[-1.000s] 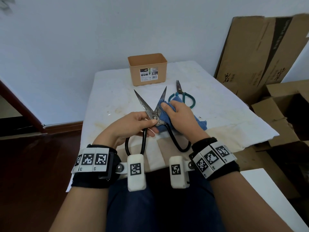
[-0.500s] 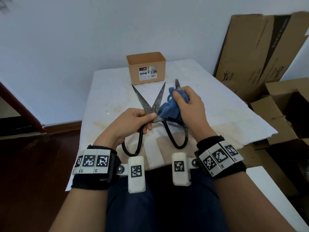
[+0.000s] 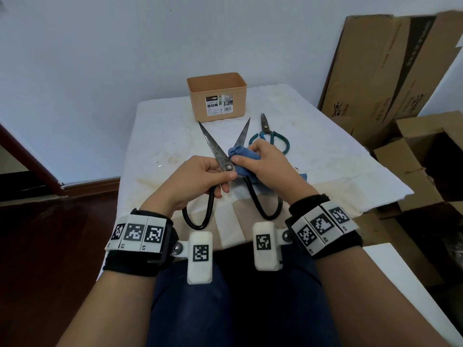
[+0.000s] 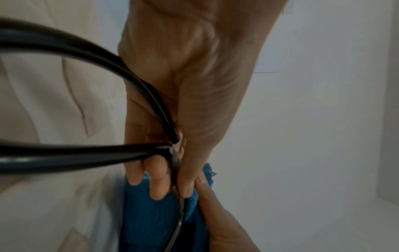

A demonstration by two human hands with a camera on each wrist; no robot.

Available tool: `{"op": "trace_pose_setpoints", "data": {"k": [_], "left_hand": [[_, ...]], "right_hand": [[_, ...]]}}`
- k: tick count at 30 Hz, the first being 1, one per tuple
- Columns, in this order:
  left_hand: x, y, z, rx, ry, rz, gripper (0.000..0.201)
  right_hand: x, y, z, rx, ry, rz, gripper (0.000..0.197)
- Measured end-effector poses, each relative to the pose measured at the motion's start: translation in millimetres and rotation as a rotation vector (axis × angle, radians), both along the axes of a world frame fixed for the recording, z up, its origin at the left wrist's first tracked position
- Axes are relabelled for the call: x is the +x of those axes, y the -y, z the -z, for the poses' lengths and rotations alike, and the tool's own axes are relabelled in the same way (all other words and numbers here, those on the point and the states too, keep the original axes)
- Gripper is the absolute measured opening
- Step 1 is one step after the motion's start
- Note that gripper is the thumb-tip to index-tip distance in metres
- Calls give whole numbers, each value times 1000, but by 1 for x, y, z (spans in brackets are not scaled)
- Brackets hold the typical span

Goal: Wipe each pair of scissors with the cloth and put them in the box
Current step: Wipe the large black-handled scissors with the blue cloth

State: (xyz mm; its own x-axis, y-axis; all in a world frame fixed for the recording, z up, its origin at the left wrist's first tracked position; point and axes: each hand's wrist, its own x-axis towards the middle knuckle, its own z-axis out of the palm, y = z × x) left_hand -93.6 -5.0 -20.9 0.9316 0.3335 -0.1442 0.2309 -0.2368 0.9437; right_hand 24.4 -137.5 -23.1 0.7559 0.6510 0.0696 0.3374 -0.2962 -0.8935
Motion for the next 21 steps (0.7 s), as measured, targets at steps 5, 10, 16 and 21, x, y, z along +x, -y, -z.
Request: {"op": "trace_pose_setpoints", "data": {"k": [5, 10, 16, 21], "left_hand": [[1, 2, -2, 43, 32, 1, 11], [2, 2, -3, 112, 45, -15, 16], [1, 1, -9, 173, 37, 18, 26], [2, 1, -8, 166, 33, 17, 29]], "right_hand": [[0, -2, -1, -4, 54, 41, 30], [0, -4, -3, -7, 127, 93, 31], [3, -5, -6, 14, 137, 116, 30], [6, -5, -9, 14, 123, 148, 30]]}}
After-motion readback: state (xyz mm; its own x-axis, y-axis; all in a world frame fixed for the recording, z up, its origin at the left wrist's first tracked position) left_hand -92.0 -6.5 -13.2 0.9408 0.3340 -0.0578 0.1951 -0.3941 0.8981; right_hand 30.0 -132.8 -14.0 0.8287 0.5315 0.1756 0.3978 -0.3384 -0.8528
